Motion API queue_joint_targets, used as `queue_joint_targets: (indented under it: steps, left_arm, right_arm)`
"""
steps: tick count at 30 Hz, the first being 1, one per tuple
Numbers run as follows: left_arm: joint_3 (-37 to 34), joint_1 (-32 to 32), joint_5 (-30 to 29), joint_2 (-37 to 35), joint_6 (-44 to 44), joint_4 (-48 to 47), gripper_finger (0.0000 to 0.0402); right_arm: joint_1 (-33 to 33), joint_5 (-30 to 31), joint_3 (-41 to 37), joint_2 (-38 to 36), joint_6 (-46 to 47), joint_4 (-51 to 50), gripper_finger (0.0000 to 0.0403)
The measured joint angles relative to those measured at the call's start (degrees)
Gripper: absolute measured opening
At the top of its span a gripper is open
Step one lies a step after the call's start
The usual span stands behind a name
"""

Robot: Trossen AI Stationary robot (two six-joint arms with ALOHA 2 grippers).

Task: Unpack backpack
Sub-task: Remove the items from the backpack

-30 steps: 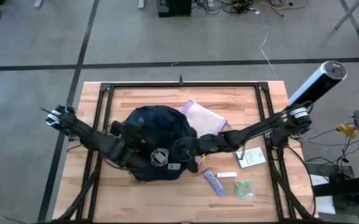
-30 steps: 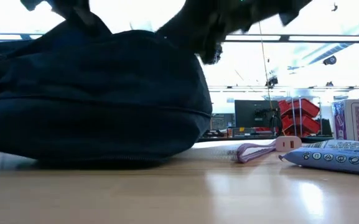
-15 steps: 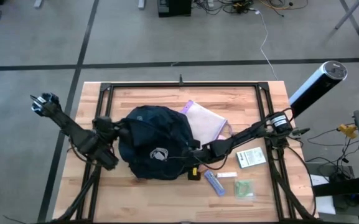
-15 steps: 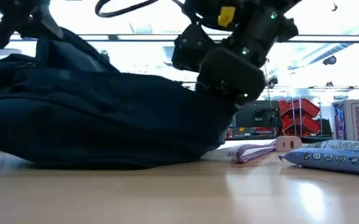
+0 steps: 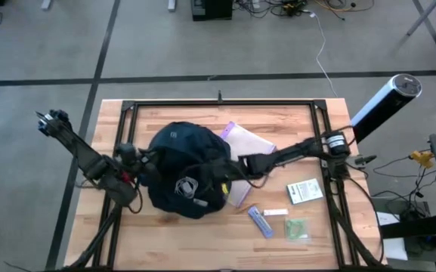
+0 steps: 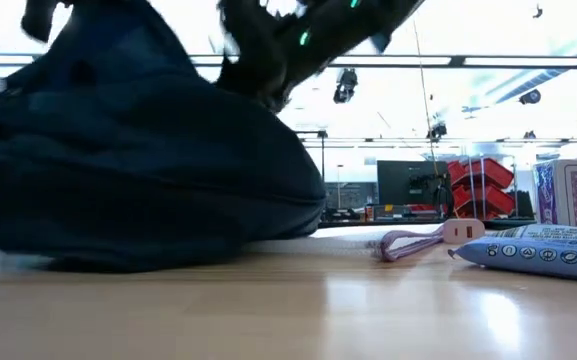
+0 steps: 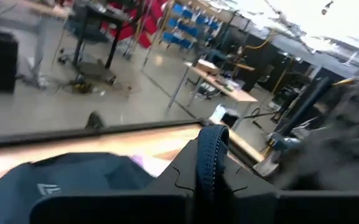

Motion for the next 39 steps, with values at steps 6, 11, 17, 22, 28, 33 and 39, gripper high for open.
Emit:
queue_joint_targets:
  steps: [6,11,17,22,28,33,39]
  left_arm:
    - [0.0,0.1,2.9,-1.8,43.1,33.7,0.0]
    - [0.0,0.2,11.6,-1.5,54.1,40.3,0.0]
    - [0.0,0.3,12.5,-1.5,44.4,30.8,0.0]
    - [0.0,0.9,12.7,-1.7,26.2,15.0,0.0]
    - [0.0,3.5,13.7,-1.6,-2.2,-8.4,0.0023]
    - [0.0,7.6,17.7,-1.6,-12.3,-21.1,0.0083]
    - [0.0,14.3,19.5,-2.4,-31.2,-41.0,0.0155]
  right_arm:
    - [-5.7,-1.0,0.5,4.3,-3.2,1.8,0.0101]
    - [-10.3,1.3,0.5,4.9,-2.8,1.5,0.012]
    - [-13.7,-2.3,0.5,4.9,-2.9,-4.6,0.0137]
    - [-14.3,-9.3,0.3,4.9,-4.6,-13.5,0.0147]
    - [-14.4,-9.7,0.0,4.9,-9.4,-16.7,0.0155]
    - [-14.6,-19.2,-0.1,5.0,-15.2,-8.9,0.0164]
    - [-14.3,-29.4,-0.1,6.2,-14.2,1.2,0.0166]
